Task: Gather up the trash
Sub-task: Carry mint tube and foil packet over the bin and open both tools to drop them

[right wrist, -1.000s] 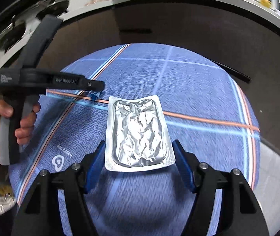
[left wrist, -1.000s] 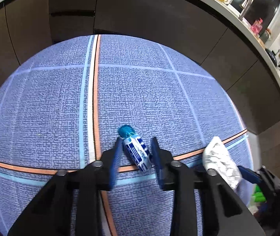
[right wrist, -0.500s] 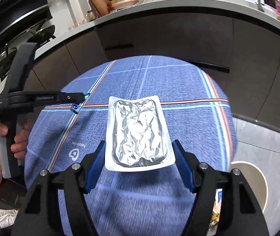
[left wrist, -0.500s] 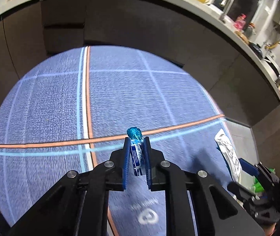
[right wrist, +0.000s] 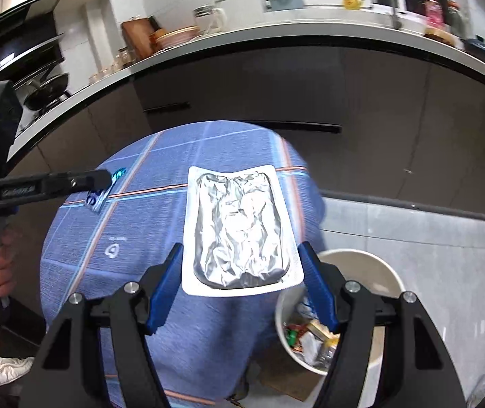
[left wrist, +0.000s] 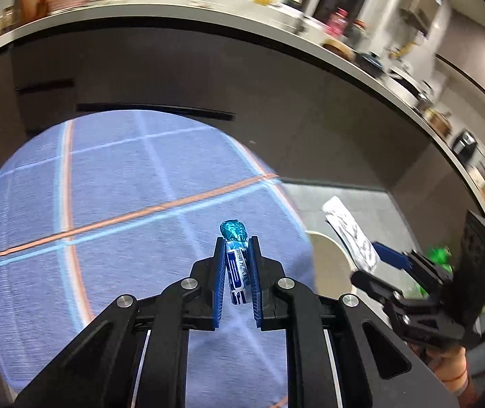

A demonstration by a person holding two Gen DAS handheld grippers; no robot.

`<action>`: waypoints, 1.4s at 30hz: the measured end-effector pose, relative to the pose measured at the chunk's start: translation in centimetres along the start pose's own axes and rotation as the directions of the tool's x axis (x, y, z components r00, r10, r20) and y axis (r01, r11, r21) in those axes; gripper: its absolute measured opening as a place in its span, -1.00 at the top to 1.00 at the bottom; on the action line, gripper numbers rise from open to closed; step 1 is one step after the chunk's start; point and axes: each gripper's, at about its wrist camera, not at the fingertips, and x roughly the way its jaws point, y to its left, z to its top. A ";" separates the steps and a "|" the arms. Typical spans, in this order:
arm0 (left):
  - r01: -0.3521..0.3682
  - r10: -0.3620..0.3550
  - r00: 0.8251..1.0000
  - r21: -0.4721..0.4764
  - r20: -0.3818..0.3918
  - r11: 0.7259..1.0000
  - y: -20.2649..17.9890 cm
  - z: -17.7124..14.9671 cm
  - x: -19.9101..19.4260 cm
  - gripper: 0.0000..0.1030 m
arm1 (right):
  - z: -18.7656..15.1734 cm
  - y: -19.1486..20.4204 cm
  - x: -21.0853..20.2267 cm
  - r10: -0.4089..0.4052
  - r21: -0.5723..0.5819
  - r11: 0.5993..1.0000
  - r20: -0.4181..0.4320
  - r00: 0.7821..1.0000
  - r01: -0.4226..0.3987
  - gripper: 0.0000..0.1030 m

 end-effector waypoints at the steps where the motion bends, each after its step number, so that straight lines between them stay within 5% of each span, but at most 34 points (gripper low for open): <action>1: 0.011 -0.011 1.000 0.012 -0.006 1.000 -0.7 -0.2 0.4 0.76 | -0.3 -0.6 -0.4 -0.016 0.010 1.000 0.002 1.000 0.016 -0.31; 14: 0.159 -0.142 0.981 0.126 -0.132 0.979 -8.7 -1.9 6.7 0.76 | -5.2 -7.4 -1.2 -0.182 0.095 0.978 -0.050 0.982 0.186 -0.31; 42: 0.210 -0.138 0.929 0.180 -0.344 0.961 -13.1 -3.2 18.2 0.66 | -9.9 -12.9 5.7 -0.148 0.174 0.968 -0.198 0.969 0.183 -0.35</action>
